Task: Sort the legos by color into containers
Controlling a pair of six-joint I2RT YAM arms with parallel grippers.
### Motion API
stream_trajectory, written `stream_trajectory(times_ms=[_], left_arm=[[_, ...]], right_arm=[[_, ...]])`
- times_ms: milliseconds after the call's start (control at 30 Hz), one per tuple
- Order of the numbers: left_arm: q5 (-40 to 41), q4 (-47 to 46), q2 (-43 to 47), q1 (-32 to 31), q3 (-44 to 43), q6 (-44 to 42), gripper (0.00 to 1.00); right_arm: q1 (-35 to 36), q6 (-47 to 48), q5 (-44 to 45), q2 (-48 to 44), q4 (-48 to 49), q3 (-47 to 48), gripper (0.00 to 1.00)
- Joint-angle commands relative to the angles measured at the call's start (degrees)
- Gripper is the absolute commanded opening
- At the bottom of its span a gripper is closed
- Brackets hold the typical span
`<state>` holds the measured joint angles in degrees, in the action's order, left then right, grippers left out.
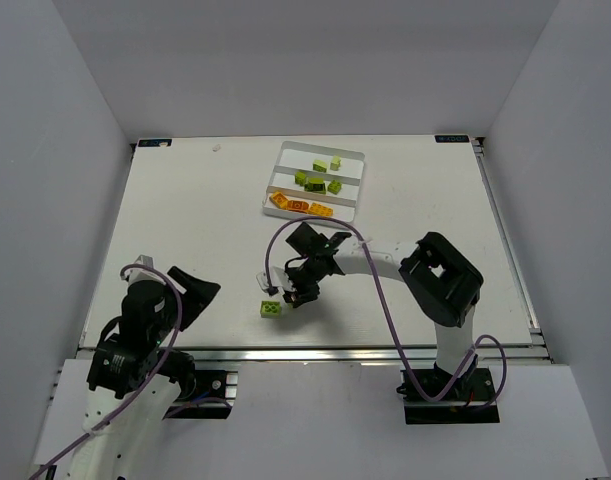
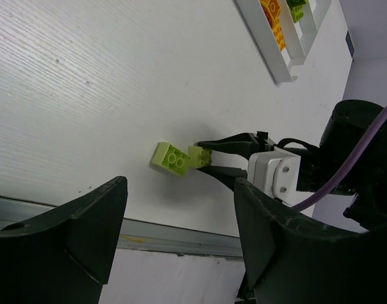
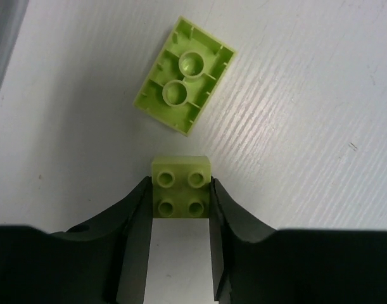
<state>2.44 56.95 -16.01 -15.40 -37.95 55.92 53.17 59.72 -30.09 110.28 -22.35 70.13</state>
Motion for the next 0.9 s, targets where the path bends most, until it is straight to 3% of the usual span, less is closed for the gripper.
stream_trajectory(times_ms=[0, 100, 200, 333, 500, 533, 733, 867], left_arm=[[-4.44, -2.53, -1.39, 0.02, 2.26, 1.47, 0.77], [-7.88, -5.52, -3.58, 0.02, 5.25, 3.22, 0.76], [-11.57, -8.68, -7.36, 0.02, 7.72, 3.93, 0.75], [-13.86, -12.47, -13.51, -1.21, 9.39, 3.5, 0.75], [-17.46, -17.13, -23.25, -1.21, 10.09, -0.27, 0.75], [-17.73, -17.66, -24.58, -1.21, 10.01, -0.63, 0.75], [-18.61, -20.12, -28.9, -1.21, 8.86, -1.96, 0.75], [-18.17, -19.16, -28.55, -1.21, 8.16, -1.87, 0.75]], right_arm=[[-0.17, -0.31, 1.08, 0.12, 0.82, 1.5, 0.31], [-0.69, -0.83, 1.69, -1.47, -1.64, 2.11, 0.12], [-2.79, -6.69, 1.96, -4.19, -3.4, 3.69, 0.0], [-8.41, -19.09, 3.71, -6.48, -2.53, 8.17, 0.0], [-16.49, -34.12, 13.11, -4.9, 3.09, 16.86, 0.0], [-17.13, -39.89, 18.78, -3.25, 3.97, 18.36, 0.0], [-21.43, -50.83, 36.9, 6.5, 6.44, 30.58, 0.0], [-24.85, -56.73, 41.77, 12.76, 6.44, 40.59, 0.0]])
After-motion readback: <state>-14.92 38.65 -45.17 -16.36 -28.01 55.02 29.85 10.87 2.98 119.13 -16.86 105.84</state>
